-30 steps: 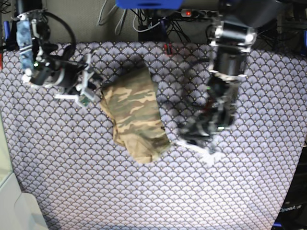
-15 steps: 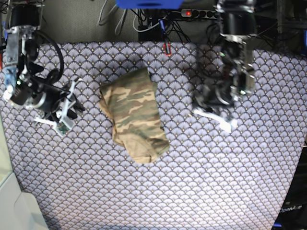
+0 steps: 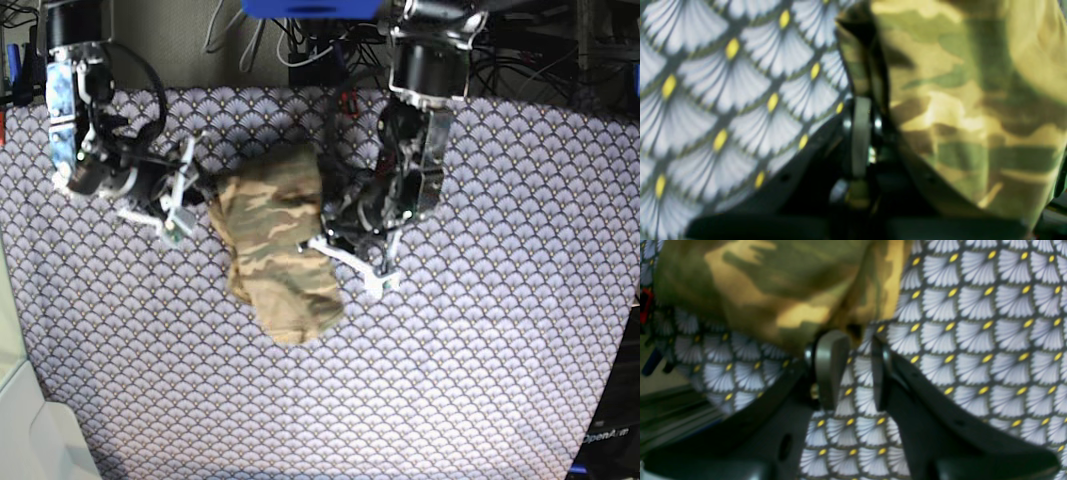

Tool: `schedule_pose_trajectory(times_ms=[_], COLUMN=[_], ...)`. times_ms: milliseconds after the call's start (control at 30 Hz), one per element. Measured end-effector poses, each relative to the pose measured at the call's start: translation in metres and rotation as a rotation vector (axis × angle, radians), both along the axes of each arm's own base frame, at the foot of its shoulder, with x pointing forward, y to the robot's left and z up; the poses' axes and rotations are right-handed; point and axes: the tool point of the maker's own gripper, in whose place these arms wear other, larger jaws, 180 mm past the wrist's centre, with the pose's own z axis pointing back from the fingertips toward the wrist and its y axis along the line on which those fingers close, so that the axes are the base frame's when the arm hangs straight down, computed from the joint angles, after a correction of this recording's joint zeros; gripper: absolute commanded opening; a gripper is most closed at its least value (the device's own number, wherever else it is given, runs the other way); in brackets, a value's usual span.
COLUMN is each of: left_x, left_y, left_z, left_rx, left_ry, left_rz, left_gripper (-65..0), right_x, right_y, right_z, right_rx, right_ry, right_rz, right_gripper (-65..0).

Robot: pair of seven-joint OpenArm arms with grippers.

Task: Fold the T-shirt properly
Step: 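Grasp the bundle edge with the left gripper and lift it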

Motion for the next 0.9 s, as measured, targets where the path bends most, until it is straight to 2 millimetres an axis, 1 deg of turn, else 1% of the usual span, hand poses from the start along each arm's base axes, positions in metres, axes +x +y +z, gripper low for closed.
schedule_pose_trajectory(times_ms=[67, 167, 267, 300, 333, 433, 467, 500, 567, 633, 700, 733, 800, 833, 867, 900], left_x=[0.007, 0.009, 0.005, 0.003, 0.002, -0.006, -0.01, -0.015, -0.021, -0.021, -0.019, -0.019, -0.024, -0.026, -0.027, -0.024], left_y=[-0.002, -0.001, 0.002, 0.007, 0.014, 0.045, 0.051, 0.051, 0.045, 0.034, 0.015, 0.002, -0.023, -0.034, -0.042, -0.046], left_z=[0.003, 0.003, 0.005, 0.008, 0.015, 0.031, 0.037, 0.044, 0.059, 0.079, 0.101, 0.11, 0.115, 0.11, 0.104, 0.098], left_rx=[0.002, 0.004, 0.008, 0.02, 0.028, 0.079, 0.081, 0.062, 0.031, -0.001, -0.057, -0.09, -0.118, -0.118, -0.114, -0.101], left_ry=[-0.01, -0.015, 0.005, 0.012, -0.006, -0.047, -0.053, -0.057, -0.076, -0.115, -0.167, -0.186, -0.192, -0.179, -0.169, -0.171], left_rz=[0.003, 0.003, -0.013, -0.022, -0.03, -0.002, 0.004, 0.002, -0.001, -0.018, -0.029, -0.054, -0.116, -0.146, -0.168, -0.166], left_gripper=[-64.7, -64.7, -64.7, -64.7, -64.7, -64.7, -64.7, -64.7, -64.7, -64.7, -64.7, -64.7, -64.7, -64.7, -64.7, -64.7], right_x=[-0.011, -0.026, -0.029, -0.027, -0.022, -0.009, -0.004, 0.003, 0.021, 0.039, 0.051, 0.053, 0.059, 0.062, 0.065, 0.067], right_y=[0.007, 0.019, 0.017, 0.01, -0.002, -0.048, -0.053, -0.051, -0.04, -0.038, -0.04, -0.034, -0.01, -0.003, 0.001, 0.001], right_z=[0.0, 0.007, 0.011, 0.015, 0.022, 0.041, 0.048, 0.056, 0.076, 0.092, 0.099, 0.101, 0.111, 0.115, 0.118, 0.119], right_rx=[0.007, 0.039, 0.028, 0.017, 0.004, -0.091, -0.108, -0.106, -0.056, -0.045, -0.063, -0.061, 0.004, 0.017, 0.01, -0.009], right_ry=[0.005, -0.007, -0.016, -0.031, -0.058, -0.122, -0.145, -0.166, -0.211, -0.236, -0.24, -0.233, -0.253, -0.264, -0.27, -0.273], right_rz=[0.008, 0.03, 0.03, 0.024, -0.003, -0.09, -0.101, -0.091, -0.076, -0.07, -0.07, -0.051, -0.004, 0.017, 0.031, 0.036], right_gripper=[-49.6, -49.6, -49.6, -49.6, -49.6, -49.6, -49.6, -49.6, -49.6, -49.6, -49.6, -49.6, -49.6, -49.6, -49.6, -49.6])
